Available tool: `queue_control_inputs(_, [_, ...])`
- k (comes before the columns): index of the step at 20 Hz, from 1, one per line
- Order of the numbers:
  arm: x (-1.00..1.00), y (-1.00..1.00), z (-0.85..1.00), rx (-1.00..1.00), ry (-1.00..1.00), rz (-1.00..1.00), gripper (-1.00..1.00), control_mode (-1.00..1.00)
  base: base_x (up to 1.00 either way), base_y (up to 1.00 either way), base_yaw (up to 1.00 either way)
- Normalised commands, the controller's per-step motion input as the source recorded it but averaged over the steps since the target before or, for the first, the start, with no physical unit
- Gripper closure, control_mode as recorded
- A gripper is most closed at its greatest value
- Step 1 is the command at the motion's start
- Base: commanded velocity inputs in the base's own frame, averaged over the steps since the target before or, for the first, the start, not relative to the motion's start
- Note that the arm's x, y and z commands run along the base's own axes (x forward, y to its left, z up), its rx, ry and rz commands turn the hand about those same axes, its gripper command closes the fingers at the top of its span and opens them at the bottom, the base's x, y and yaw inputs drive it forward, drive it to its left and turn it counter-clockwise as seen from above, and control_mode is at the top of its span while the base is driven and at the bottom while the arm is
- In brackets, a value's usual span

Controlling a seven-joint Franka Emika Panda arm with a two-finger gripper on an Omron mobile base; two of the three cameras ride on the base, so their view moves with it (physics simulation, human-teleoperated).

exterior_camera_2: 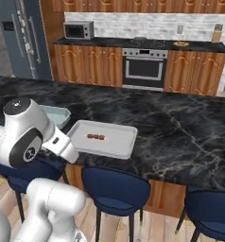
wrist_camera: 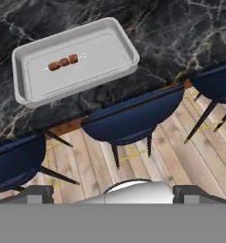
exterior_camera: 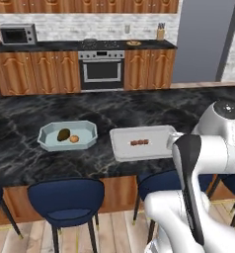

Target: Place the cold items (avocado and tangerine) from the fridge in one tupperware on the dining counter. Place the warm items (kebab skewer and hot dog) in the stove area in another tupperware.

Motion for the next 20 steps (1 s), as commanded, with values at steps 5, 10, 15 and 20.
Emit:
queue_control_inputs(5, [0.0,0.0,0.0,0.0,0.0,0.0,-1.0,1.0,-0.55,-0.27,-0.08])
queue_control_inputs(10, [0.0,0.0,0.0,0.0,0.0,0.0,-1.0,1.0,-0.01,-1.0,0.0])
queue_control_inputs(15, [0.0,0.0,0.0,0.0,0.0,0.0,-1.0,1.0,0.0,-1.0,0.0])
queue_control_inputs(20, [0.0,0.0,0.0,0.0,0.0,0.0,-1.0,1.0,0.13,-1.0,0.0])
